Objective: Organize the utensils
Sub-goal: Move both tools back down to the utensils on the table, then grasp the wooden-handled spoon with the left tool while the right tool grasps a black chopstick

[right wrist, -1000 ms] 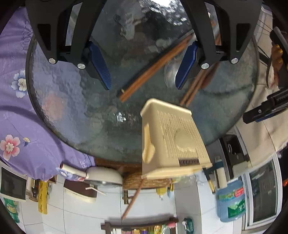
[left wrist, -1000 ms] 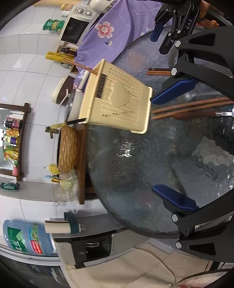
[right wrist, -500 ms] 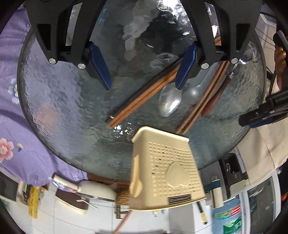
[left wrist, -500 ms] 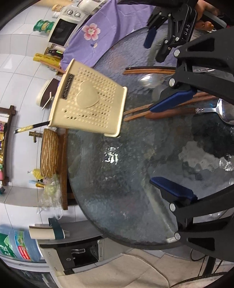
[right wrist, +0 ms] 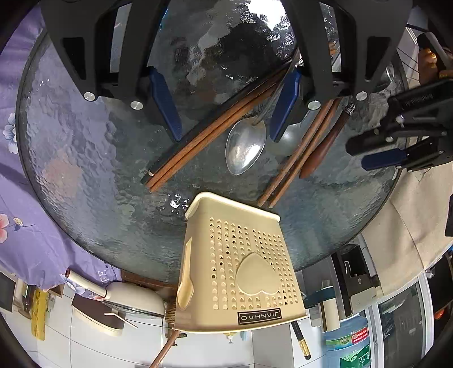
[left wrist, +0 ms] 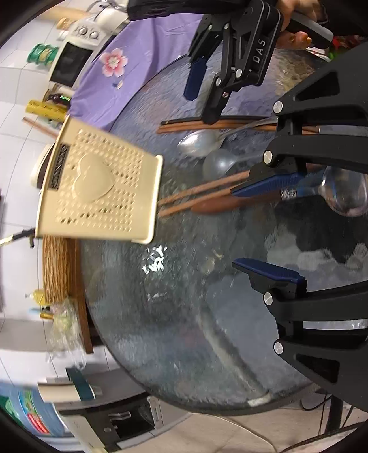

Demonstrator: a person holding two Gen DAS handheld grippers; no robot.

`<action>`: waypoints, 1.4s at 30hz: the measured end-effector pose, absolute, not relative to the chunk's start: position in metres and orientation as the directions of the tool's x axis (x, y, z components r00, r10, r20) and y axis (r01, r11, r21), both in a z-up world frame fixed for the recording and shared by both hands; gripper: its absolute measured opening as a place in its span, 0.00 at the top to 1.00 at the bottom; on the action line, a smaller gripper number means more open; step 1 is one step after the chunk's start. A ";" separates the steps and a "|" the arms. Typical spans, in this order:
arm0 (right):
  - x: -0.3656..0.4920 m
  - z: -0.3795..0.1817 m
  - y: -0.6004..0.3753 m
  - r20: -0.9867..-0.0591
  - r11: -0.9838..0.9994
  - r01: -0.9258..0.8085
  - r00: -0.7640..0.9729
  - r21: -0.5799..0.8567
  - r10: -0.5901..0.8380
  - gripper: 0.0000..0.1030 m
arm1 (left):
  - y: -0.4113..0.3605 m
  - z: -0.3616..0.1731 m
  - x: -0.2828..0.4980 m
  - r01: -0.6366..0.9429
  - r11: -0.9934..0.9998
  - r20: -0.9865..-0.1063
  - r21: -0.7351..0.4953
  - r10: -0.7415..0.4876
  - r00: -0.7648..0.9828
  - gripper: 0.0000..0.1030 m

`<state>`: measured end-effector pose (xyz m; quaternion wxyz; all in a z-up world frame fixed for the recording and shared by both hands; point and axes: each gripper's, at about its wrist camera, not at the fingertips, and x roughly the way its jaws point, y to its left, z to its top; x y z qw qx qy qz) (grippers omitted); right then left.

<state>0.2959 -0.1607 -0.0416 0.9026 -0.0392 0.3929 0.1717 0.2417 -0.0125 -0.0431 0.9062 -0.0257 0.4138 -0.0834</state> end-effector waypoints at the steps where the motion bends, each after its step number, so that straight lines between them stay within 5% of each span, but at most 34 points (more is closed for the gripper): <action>1: 0.295 -0.042 -0.161 -0.723 0.938 -0.340 0.632 0.063 0.278 0.37 | -0.015 -0.044 0.242 0.135 0.984 -0.749 -0.113 -0.174 0.640 0.57; 23: 0.328 -0.060 -0.190 -0.780 0.981 -0.174 0.600 0.087 0.176 0.51 | -0.032 -0.058 0.263 0.138 0.989 -0.786 -0.047 -0.122 0.606 0.86; 29: 0.324 -0.063 -0.187 -0.805 0.963 -0.268 0.577 -0.024 0.141 0.51 | -0.028 -0.058 0.266 0.133 0.990 -0.787 -0.051 -0.122 0.605 0.86; 39: 0.326 -0.061 -0.240 -0.816 0.978 -0.163 0.542 0.133 0.201 0.52 | -0.028 -0.057 0.275 0.129 0.990 -0.795 -0.056 -0.122 0.595 0.87; 42: 0.329 -0.061 -0.237 -0.823 0.984 -0.141 0.543 0.108 0.168 0.61 | -0.027 -0.056 0.279 0.126 0.990 -0.798 -0.062 -0.125 0.589 0.87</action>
